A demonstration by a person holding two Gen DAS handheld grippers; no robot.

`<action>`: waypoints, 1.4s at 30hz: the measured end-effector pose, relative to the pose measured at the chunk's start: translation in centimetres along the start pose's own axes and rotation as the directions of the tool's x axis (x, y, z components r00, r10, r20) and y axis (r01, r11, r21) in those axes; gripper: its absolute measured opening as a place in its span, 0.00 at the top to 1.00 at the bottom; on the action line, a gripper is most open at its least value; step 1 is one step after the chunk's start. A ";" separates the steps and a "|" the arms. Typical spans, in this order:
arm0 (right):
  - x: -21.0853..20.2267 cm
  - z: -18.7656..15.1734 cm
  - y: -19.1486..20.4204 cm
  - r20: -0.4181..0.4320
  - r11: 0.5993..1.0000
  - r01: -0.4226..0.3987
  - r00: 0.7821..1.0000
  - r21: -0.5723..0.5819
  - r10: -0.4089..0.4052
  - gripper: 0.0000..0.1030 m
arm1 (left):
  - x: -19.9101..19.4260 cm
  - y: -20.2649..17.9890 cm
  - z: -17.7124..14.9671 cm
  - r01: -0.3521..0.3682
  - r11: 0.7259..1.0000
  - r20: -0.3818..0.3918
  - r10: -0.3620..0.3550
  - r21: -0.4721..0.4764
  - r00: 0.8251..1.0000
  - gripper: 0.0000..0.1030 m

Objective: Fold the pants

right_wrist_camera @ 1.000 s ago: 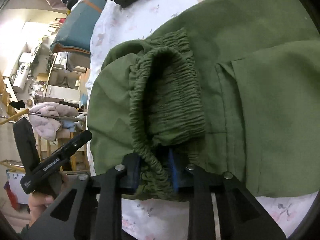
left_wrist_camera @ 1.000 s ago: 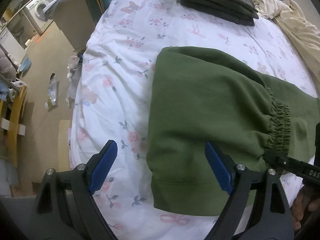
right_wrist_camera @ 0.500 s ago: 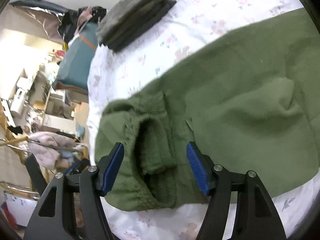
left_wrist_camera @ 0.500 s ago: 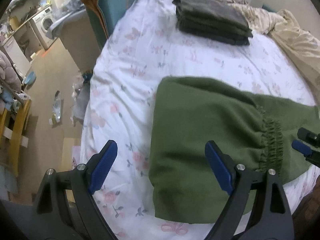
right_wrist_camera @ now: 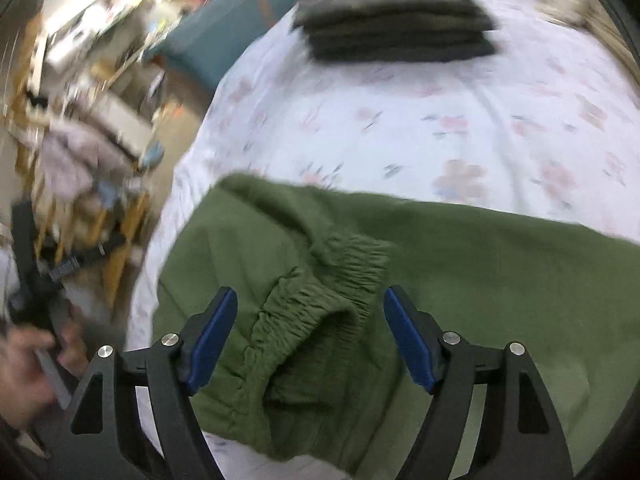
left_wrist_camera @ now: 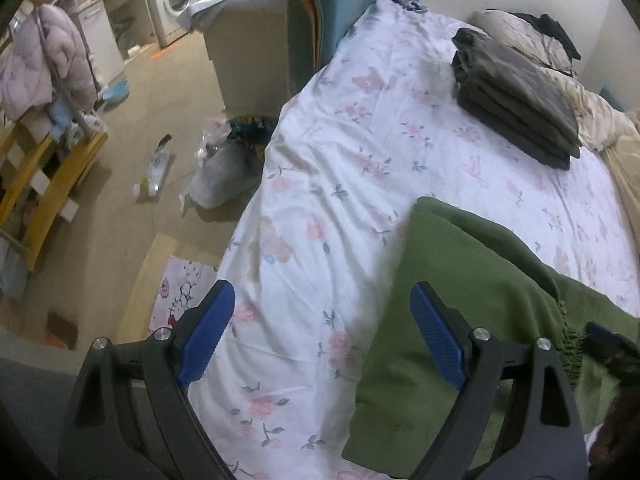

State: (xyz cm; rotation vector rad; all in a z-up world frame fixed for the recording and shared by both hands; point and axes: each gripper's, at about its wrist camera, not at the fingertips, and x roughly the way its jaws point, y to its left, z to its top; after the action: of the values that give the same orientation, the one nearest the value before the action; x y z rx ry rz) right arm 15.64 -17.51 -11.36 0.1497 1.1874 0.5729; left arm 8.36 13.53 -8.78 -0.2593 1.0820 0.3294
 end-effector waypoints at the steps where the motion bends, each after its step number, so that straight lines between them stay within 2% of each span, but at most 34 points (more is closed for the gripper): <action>1: 1.2 0.1 0.6 -0.026 0.998 0.024 0.999 -0.051 -0.025 0.27 | 0.1 -0.1 0.0 0.003 1.000 -0.007 -0.003 0.000 1.000 0.15; 2: 1.8 0.1 0.9 -0.038 0.996 0.039 0.998 -0.082 -0.042 0.42 | 0.3 -0.2 -0.1 0.004 1.000 -0.013 -0.004 0.009 1.000 0.15; 3: 2.6 0.0 1.2 -0.062 0.995 0.028 0.997 -0.100 -0.034 0.63 | 0.4 -0.3 -0.1 0.001 1.000 -0.015 -0.001 0.017 1.000 0.15; 4: 2.7 -0.1 1.3 -0.075 0.994 0.026 0.997 -0.109 -0.035 0.71 | 0.4 -0.4 -0.1 -0.002 1.000 -0.015 0.002 0.026 1.000 0.15; 5: 2.5 -0.1 1.6 -0.077 0.992 0.017 0.997 -0.123 -0.026 0.82 | 0.4 -0.5 -0.2 -0.001 1.000 -0.016 0.002 0.030 1.000 0.15; 6: 1.7 -0.4 1.9 -0.056 0.990 -0.001 0.998 -0.141 -0.007 0.89 | 0.4 -0.6 -0.1 0.002 1.000 -0.017 -0.001 0.030 1.000 0.15; 8: 0.0 -0.4 2.7 -0.010 0.984 -0.032 0.999 -0.174 0.031 0.90 | 0.4 -0.5 0.1 0.011 1.000 -0.021 -0.010 0.020 1.000 0.15; 10: -2.4 -0.4 3.5 0.036 0.973 -0.118 0.991 -0.197 0.127 0.91 | 0.3 -0.4 0.2 0.025 1.000 -0.024 -0.025 0.003 0.999 0.15; 12: -4.2 0.1 4.2 0.084 0.956 -0.205 0.970 -0.209 0.227 0.91 | 0.2 -0.4 0.4 0.038 0.999 -0.025 -0.038 -0.005 0.999 0.15; 14: -4.6 1.2 3.7 0.130 0.951 -0.258 0.951 -0.171 0.281 0.91 | 0.1 -0.6 0.4 0.038 0.999 -0.018 -0.038 -0.005 0.999 0.15; 16: -3.6 2.4 2.1 0.155 0.967 -0.237 0.956 -0.090 0.249 0.91 | 0.0 -0.9 0.5 0.040 0.999 -0.015 -0.040 -0.003 0.999 0.15; 18: -1.7 3.5 -0.5 0.166 0.984 -0.179 0.971 0.026 0.172 0.91 | 0.1 -1.2 0.5 0.041 0.999 -0.017 -0.041 0.005 0.999 0.15; 20: 0.9 3.6 -3.2 0.123 0.986 -0.117 0.987 0.122 0.102 0.91 | 0.2 -1.4 0.4 0.039 0.999 -0.020 -0.038 0.013 0.999 0.15; 21: 3.0 3.4 -4.6 0.059 0.981 -0.088 0.995 0.170 0.079 0.90 | 0.3 -1.5 0.3 0.038 0.999 -0.023 -0.038 0.019 0.999 0.15; 23: 4.7 2.7 -5.7 0.006 0.972 -0.083 0.996 0.219 0.083 0.80 | 0.5 -1.7 0.1 0.026 0.999 -0.025 -0.025 0.034 0.999 0.15; 26: 4.5 2.2 -5.8 -0.016 0.971 -0.023 0.999 0.236 0.028 0.51 | 0.8 -1.7 0.2 0.018 0.999 -0.037 -0.017 0.034 0.999 0.15; 27: 3.5 2.1 -5.8 -0.008 0.971 -0.002 1.000 0.239 0.004 0.45 | 0.8 -1.6 0.2 0.025 0.999 -0.041 -0.024 0.027 0.999 0.15; 30: 0.8 1.4 -5.9 0.023 0.962 -0.018 1.000 0.273 0.012 0.38 | 0.8 -2.0 0.1 0.040 0.999 -0.046 -0.038 0.031 0.998 0.15; 32: -0.5 0.4 -5.9 0.004 0.945 -0.028 1.000 0.325 0.028 0.37 | 0.5 -2.3 0.1 0.046 0.998 -0.042 -0.044 0.041 0.998 0.15; 36: -1.3 -3.2 -4.0 -0.022 0.909 -0.109 0.991 0.402 0.128 0.33 | 0.1 -2.6 0.3 0.072 0.996 -0.037 -0.070 0.044 0.997 0.15; 40: -0.6 -6.7 -1.4 -0.091 0.932 -0.085 0.988 0.352 0.124 0.36 | 0.4 -2.6 -0.1 0.088 0.995 -0.070 -0.085 0.048 0.994 0.15; 41: -0.1 -7.0 -0.9 -0.112 0.941 -0.062 0.988 0.332 0.105 0.44 | 0.6 -2.7 -0.3 0.084 0.994 -0.082 -0.079 0.064 0.993 0.15; 42: 0.5 -7.2 -0.2 -0.126 0.954 -0.054 0.988 0.296 0.095 0.74 | 1.1 -3.0 -0.7 0.079 0.993 -0.104 -0.069 0.089 0.992 0.15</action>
State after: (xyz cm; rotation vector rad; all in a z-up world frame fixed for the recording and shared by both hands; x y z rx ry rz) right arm 9.29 -18.76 -14.64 0.4137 1.4035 0.4769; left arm 9.41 10.66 -9.95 -0.2348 1.1812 0.2008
